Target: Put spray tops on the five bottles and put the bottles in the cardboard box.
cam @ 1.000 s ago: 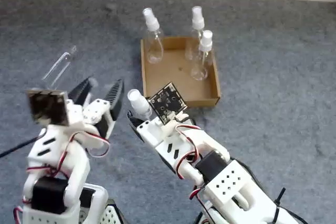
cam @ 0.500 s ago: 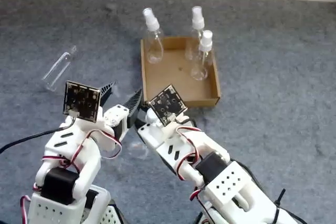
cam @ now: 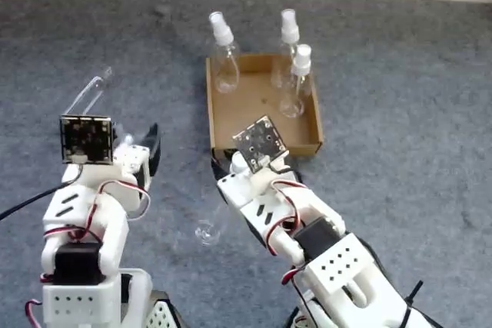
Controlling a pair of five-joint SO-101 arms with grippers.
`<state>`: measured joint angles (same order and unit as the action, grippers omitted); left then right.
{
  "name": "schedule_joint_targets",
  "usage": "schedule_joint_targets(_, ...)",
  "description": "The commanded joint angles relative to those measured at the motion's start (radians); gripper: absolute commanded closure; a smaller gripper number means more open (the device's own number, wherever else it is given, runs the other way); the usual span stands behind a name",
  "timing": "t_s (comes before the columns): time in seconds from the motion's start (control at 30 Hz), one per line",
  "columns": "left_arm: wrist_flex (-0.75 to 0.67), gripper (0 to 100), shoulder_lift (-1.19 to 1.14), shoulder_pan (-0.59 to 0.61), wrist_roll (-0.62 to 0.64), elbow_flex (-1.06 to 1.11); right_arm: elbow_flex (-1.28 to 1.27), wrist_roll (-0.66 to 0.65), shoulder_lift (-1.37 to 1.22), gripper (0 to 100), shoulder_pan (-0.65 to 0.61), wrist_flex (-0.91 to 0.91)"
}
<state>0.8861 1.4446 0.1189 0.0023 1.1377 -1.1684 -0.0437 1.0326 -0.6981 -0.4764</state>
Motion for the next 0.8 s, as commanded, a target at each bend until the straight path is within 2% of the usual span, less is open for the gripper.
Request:
schedule_joint_targets(0.0, 0.008, 82, -0.005, 0.022, -0.117, 0.087, 0.067, 0.006, 0.027, 99.5, 0.019, -0.005)
schedule_joint_targets(0.2, 0.011, 82, 0.002, 0.018, -0.149, 0.214, 0.188, 0.009, 0.022, 99.5, -0.065, -0.084)
schedule_joint_targets(0.33, 0.037, 82, 0.004, 0.016, -0.190, 0.226, 0.245, 0.011, 0.022, 99.5, -0.094, -0.140)
schedule_joint_targets(0.53, 0.204, 82, 0.004, -0.042, -0.301, 0.193, 0.209, 0.080, 0.022, 99.5, -0.110, -0.140)
schedule_joint_targets(0.77, 0.219, 82, 0.004, 0.015, -0.298, 0.173, 0.143, 0.078, 0.022, 99.5, -0.234, -0.140)
